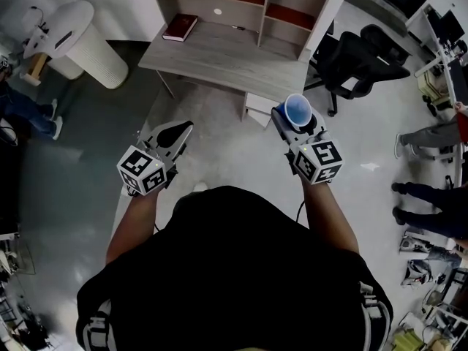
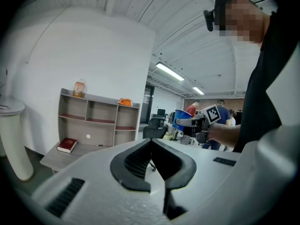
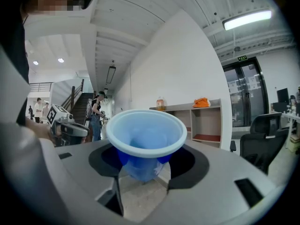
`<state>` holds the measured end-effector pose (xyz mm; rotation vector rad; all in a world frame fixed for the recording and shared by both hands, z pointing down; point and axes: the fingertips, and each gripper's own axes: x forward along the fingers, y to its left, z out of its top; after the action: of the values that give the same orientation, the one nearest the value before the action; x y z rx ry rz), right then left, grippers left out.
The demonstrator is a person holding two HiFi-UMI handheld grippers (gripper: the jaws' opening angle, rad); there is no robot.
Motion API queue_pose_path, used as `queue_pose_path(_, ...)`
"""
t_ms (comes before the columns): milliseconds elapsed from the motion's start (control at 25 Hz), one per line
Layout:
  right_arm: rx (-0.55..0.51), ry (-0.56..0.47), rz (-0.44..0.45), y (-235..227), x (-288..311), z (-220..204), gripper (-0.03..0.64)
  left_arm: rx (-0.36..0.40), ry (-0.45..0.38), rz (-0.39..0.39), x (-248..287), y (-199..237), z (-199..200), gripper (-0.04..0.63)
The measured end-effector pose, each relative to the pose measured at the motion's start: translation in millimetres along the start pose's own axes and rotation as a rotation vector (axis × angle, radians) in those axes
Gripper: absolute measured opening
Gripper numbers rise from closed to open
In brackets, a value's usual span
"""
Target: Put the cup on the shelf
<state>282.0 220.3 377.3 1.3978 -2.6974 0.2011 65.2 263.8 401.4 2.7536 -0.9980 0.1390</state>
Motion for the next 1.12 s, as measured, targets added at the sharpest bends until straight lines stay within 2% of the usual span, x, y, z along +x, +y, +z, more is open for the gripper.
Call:
queue_pose_path(400,-0.001,0.035,-0.032,3.8,51.6,-1.7,0.252,-0.020,-0.016,-0.041,7.6,52.7,3.0,0.018)
queue_pose_path(880,0.033,0.053,-0.098,17.9,150.1,6.0,0.252,-0.032,-0.011,-0.087,6.0,173.3,17.2,0.018)
queue_pose_path(1120,0.024,0.059,-0.133,29.9,191.8,16.3,0.252,-0.044,-0.018,-0.126,2.7,220.3,20.2,0.018)
